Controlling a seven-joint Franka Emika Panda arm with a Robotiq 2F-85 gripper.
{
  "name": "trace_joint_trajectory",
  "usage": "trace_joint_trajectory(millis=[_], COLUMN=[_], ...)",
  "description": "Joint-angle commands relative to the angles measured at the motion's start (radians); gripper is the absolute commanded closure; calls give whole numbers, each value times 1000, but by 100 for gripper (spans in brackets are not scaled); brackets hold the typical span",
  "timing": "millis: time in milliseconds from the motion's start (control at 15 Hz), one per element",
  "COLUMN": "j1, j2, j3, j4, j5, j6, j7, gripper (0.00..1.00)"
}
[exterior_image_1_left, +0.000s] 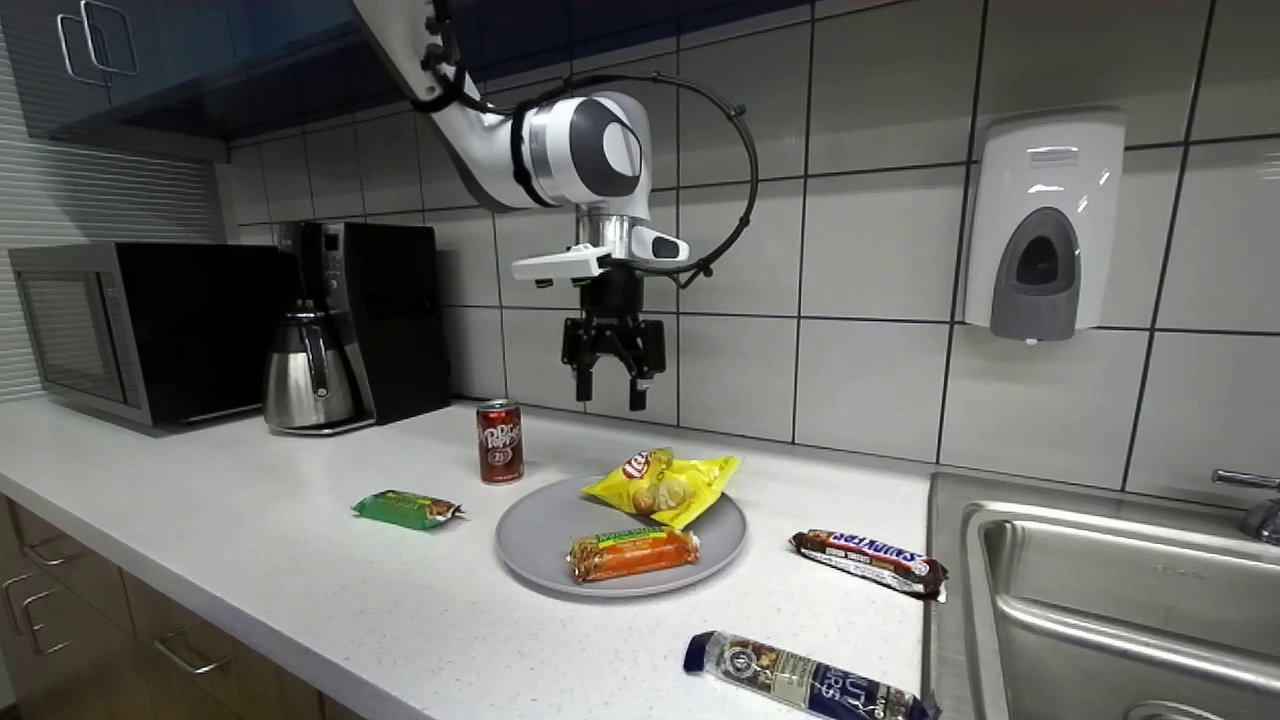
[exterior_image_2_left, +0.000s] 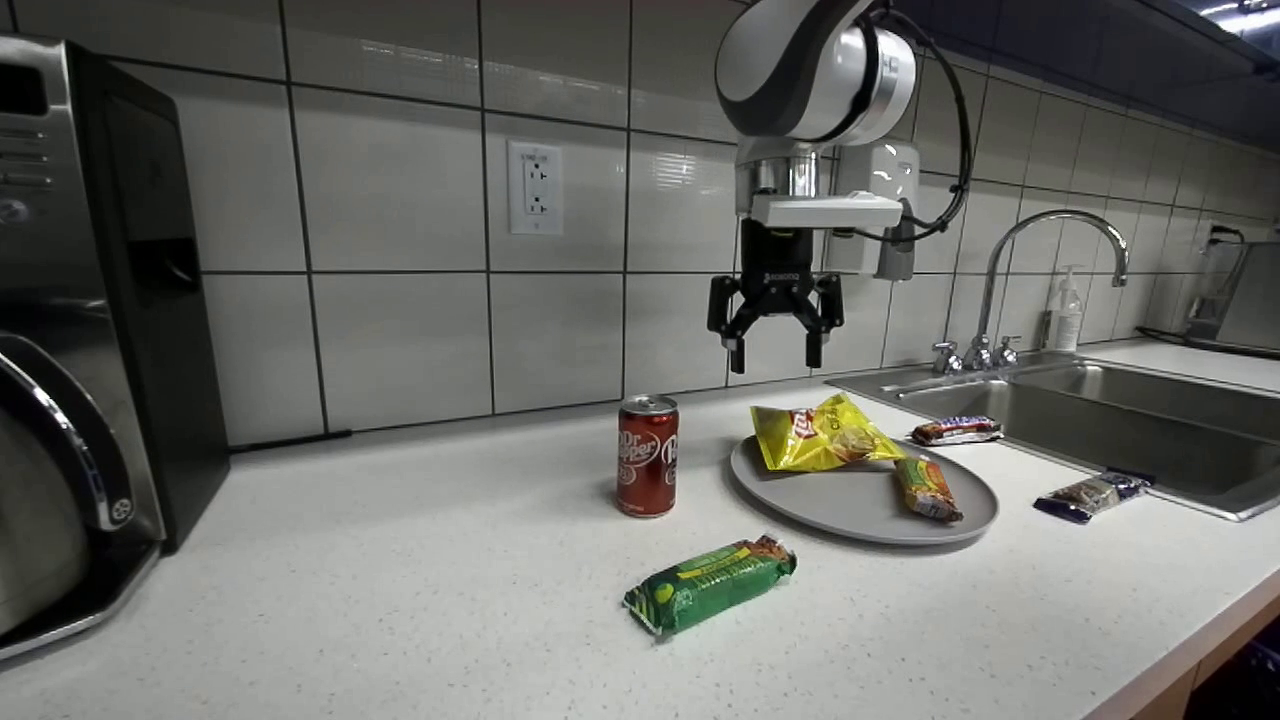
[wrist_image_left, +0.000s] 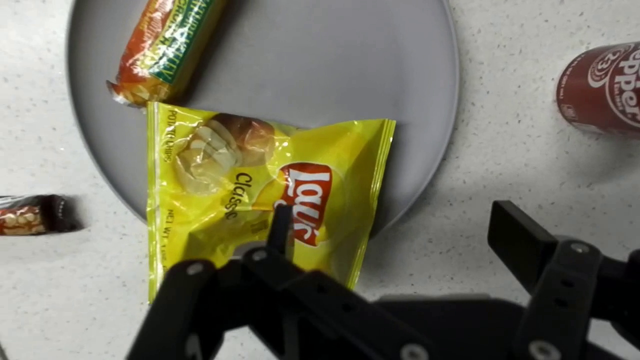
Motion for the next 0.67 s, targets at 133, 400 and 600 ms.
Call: trace_joint_trajectory(millis=[133,400,600], j1=[7,20,23], j2=[-47,-46,-41], j3=[-35,-63,-76], j4=[-69,-92,-100], j5=[-17,-26,-28], j6=[56,81,100], j7=[246,433,565], gripper=[0,0,0])
